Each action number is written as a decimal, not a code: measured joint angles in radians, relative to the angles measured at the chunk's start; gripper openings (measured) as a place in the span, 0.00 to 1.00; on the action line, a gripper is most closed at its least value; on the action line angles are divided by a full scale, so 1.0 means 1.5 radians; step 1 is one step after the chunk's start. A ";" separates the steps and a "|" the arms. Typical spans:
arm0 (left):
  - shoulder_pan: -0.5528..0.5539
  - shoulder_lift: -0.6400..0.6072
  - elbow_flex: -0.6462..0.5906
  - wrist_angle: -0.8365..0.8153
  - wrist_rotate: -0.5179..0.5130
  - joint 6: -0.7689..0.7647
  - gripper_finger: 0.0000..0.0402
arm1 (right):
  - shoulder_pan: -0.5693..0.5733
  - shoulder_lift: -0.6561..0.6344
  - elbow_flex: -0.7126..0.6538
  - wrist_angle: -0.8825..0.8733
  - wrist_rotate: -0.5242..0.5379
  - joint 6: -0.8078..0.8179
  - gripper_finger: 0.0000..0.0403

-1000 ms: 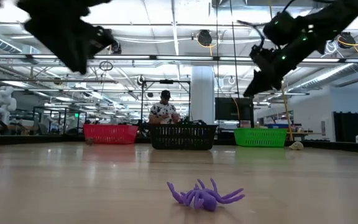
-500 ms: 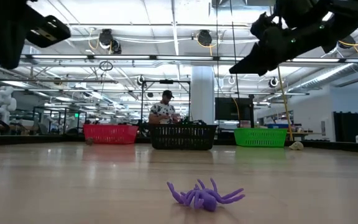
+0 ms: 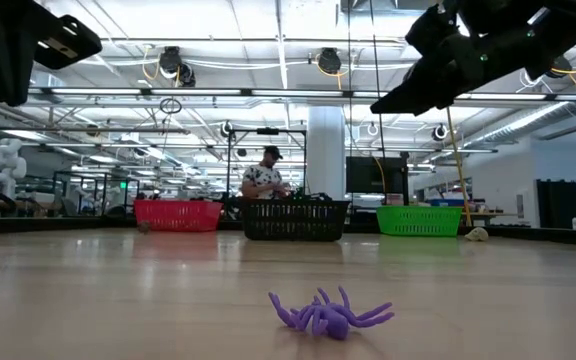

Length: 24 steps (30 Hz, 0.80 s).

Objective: Sort Halloween decoration
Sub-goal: Put the black skull toy into the black bin

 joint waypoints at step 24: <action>-0.069 0.120 -0.001 0.003 0.055 -0.053 0.06 | 0.012 0.000 0.000 -0.001 0.009 0.017 0.00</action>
